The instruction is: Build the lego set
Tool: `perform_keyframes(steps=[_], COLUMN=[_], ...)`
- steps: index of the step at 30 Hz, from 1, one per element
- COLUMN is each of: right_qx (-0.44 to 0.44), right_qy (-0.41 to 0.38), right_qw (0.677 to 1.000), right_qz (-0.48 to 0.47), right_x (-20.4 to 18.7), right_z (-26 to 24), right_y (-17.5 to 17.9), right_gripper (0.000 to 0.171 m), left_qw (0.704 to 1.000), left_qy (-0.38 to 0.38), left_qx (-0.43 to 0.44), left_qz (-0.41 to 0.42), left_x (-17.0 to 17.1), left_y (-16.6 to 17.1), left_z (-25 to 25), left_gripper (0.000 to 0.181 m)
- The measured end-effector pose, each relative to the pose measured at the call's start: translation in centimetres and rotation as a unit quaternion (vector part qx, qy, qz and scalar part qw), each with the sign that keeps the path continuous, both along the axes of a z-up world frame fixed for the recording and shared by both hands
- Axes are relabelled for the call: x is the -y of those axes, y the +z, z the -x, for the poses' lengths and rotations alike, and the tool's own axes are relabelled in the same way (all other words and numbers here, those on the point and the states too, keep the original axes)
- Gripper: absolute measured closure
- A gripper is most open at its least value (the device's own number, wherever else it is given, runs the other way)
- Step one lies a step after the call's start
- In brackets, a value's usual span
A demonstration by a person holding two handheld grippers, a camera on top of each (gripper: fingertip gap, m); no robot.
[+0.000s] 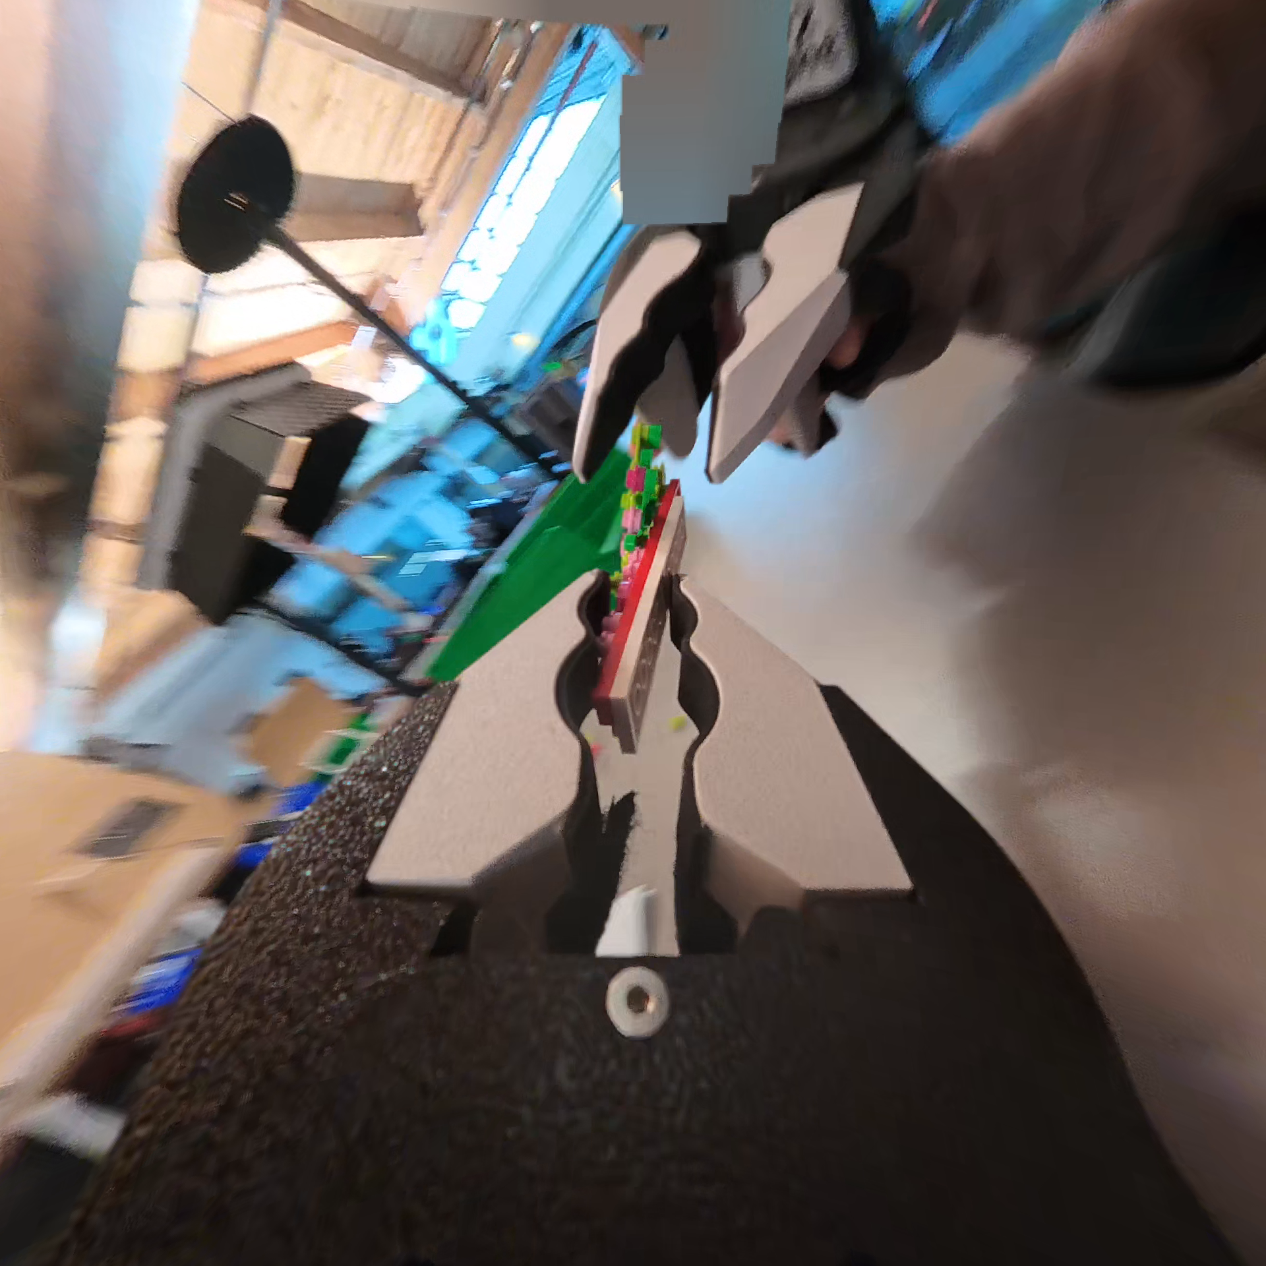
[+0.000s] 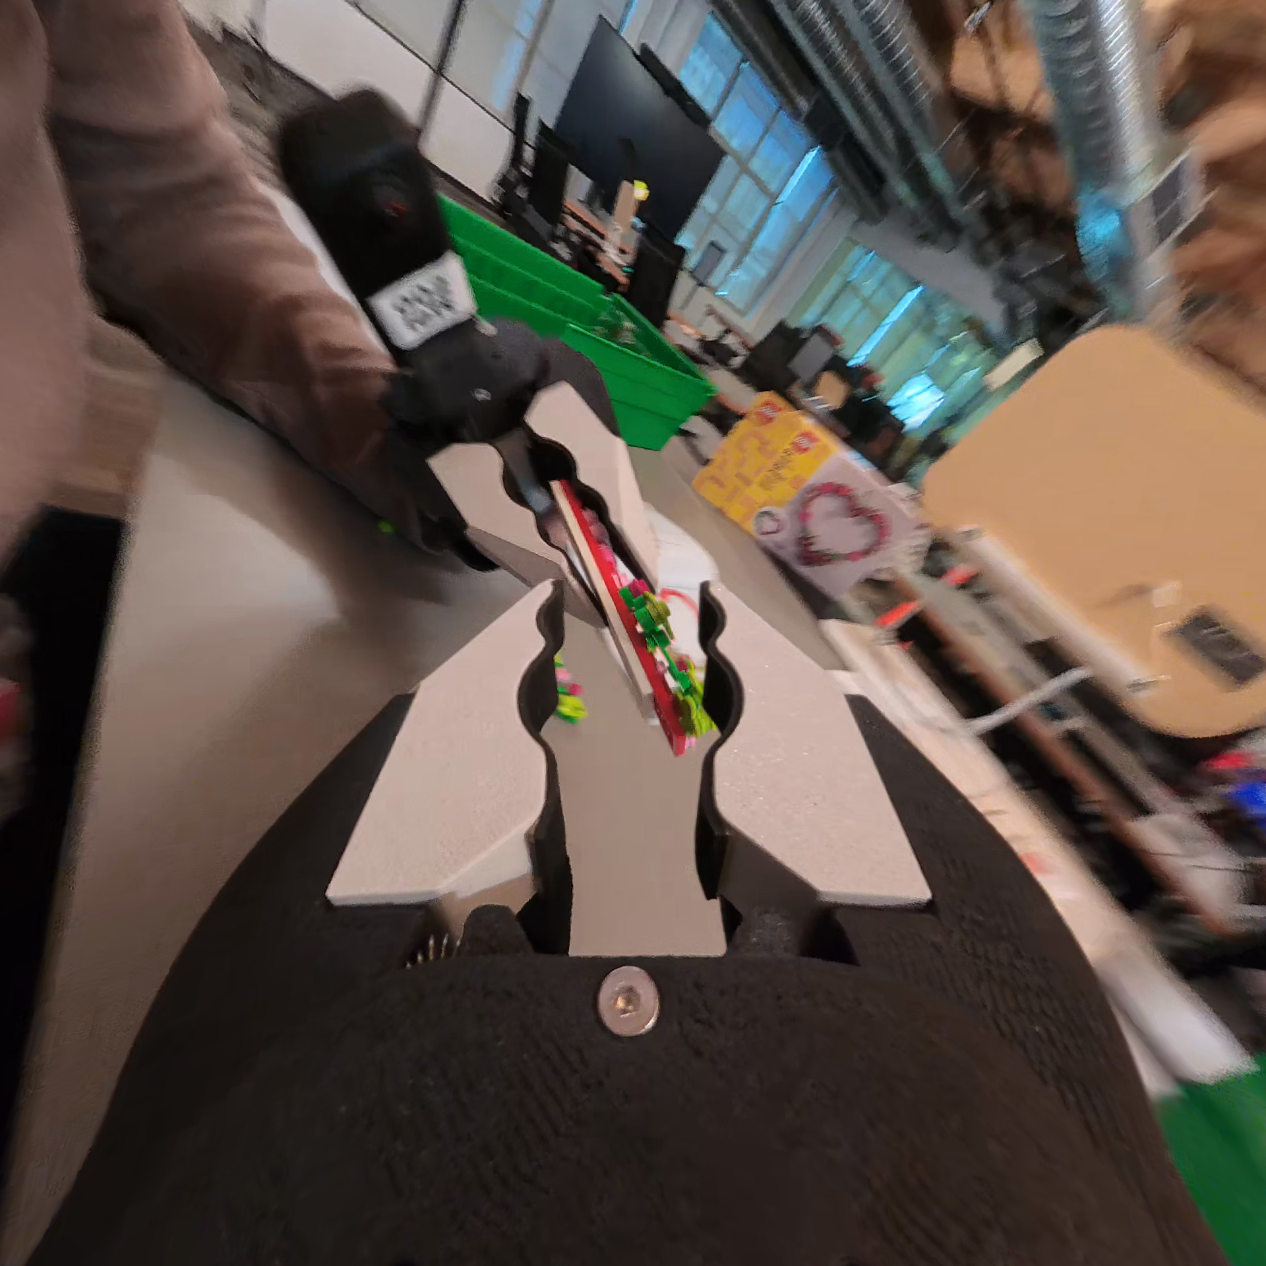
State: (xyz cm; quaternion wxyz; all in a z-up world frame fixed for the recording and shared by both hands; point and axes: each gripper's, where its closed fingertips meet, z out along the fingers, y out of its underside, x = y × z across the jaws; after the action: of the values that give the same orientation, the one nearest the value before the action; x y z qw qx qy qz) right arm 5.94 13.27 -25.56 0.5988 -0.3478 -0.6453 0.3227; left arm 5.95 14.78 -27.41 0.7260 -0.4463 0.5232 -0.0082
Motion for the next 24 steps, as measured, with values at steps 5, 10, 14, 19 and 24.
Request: perform_keyframes(steps=[5, 10, 14, 19, 24], right_qx=[-0.058, -0.118, -0.142, -0.155, -0.169], right_qy=[-0.056, -0.129, -0.196, -0.222, -0.236], right_qw=[0.985, 0.954, 0.948, 0.949, 0.947], right_qz=[-0.150, -0.244, -0.208, -0.160, -0.134], right_x=[-0.6, -2.4, -5.7, -7.4, -8.4], right_z=[-0.5, -2.6, -3.7, -4.2, -5.1], right_y=[0.8, 1.1, 1.0, 1.2, 1.5], right_gripper=[0.123, 0.130, 0.129, 0.131, 0.133], left_qw=[0.985, 0.958, 0.954, 0.954, 0.950], left_qy=[0.086, 0.131, 0.138, 0.132, 0.127], left_qx=[-0.071, -0.139, -0.147, -0.154, -0.162], left_qz=[-0.134, -0.212, -0.221, -0.222, -0.235], left_x=[-0.7, -1.2, -1.3, -1.3, -1.0], left_y=[0.3, -0.2, -0.3, -0.7, -0.8], left_z=[0.9, 1.0, 1.1, 0.8, 0.5], left_gripper=[0.168, 0.168, 0.168, 0.168, 0.168])
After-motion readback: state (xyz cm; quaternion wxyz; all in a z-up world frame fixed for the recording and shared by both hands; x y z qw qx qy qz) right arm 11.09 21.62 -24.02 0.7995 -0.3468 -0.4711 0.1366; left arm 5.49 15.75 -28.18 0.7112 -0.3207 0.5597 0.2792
